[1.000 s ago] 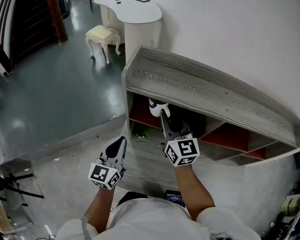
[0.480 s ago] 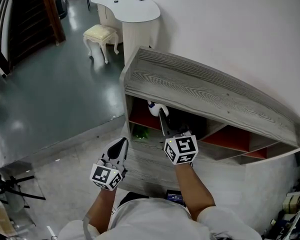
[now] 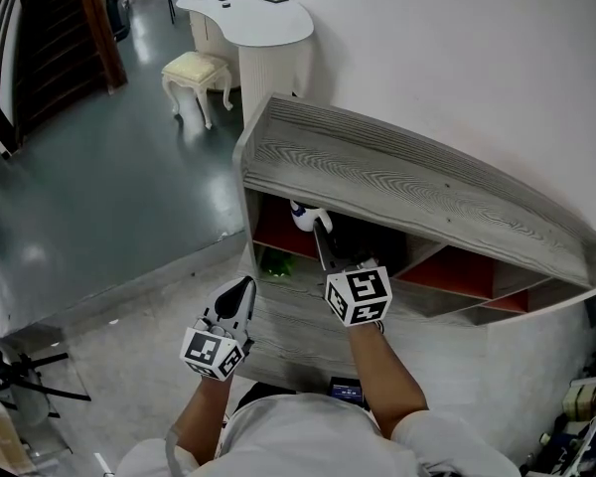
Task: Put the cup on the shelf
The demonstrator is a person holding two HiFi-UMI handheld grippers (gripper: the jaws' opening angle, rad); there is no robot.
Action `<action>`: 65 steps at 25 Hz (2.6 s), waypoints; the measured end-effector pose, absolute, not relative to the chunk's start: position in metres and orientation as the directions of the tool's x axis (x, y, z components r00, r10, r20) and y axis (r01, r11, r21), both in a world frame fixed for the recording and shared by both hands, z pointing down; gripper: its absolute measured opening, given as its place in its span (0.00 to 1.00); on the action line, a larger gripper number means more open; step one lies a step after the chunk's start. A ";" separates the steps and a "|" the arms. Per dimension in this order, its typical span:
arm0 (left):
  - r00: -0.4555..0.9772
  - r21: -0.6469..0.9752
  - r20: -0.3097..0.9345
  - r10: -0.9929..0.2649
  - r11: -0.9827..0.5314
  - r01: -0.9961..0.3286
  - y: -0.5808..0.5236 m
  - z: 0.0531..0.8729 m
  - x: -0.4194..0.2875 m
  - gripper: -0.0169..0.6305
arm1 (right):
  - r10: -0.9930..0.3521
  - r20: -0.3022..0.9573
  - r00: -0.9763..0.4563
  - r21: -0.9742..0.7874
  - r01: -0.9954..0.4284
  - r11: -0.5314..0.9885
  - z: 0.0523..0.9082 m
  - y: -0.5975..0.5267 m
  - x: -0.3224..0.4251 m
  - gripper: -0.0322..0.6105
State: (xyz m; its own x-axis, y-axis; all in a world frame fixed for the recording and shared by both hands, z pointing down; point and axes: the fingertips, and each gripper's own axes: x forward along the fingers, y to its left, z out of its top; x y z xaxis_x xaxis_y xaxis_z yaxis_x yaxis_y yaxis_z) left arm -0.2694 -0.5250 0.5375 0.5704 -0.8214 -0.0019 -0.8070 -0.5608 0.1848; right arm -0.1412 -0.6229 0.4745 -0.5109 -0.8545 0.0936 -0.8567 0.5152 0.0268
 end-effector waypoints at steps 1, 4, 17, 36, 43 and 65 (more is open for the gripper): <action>0.572 0.182 -0.001 -0.820 -0.563 -0.806 -0.525 0.538 -0.269 0.04 | -0.855 0.098 -0.510 0.029 -0.857 0.515 0.476 -0.622 -0.141 0.17; 0.573 0.181 0.001 -0.820 -0.563 -0.806 -0.524 0.538 -0.269 0.04 | -0.855 0.109 -0.507 0.036 -0.857 0.514 0.477 -0.622 -0.142 0.17; 0.572 0.180 -0.002 -0.820 -0.563 -0.806 -0.515 0.536 -0.267 0.04 | -0.857 0.138 -0.497 0.038 -0.862 0.506 0.483 -0.618 -0.140 0.17; 0.556 0.168 -0.011 -0.831 -0.550 -0.818 -0.503 0.531 -0.273 0.04 | -0.861 0.138 -0.490 0.060 -0.864 0.501 0.484 -0.614 -0.140 0.18; 0.554 0.162 -0.012 -0.833 -0.548 -0.821 -0.501 0.528 -0.275 0.04 | -0.863 0.136 -0.486 0.058 -0.866 0.497 0.484 -0.613 -0.139 0.19; 0.534 0.149 -0.022 -0.845 -0.531 -0.834 -0.482 0.521 -0.265 0.04 | -0.863 0.048 -0.503 0.061 -0.861 0.505 0.464 -0.571 -0.112 0.22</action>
State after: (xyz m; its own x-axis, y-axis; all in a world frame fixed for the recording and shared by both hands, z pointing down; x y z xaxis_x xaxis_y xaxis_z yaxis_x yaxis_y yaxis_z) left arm -0.2649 -0.4822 0.5206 0.5343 -0.8450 -0.0223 -0.8340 -0.5313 0.1488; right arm -0.1124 -0.5710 0.4639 -0.5026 -0.8632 0.0475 -0.8611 0.5048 0.0605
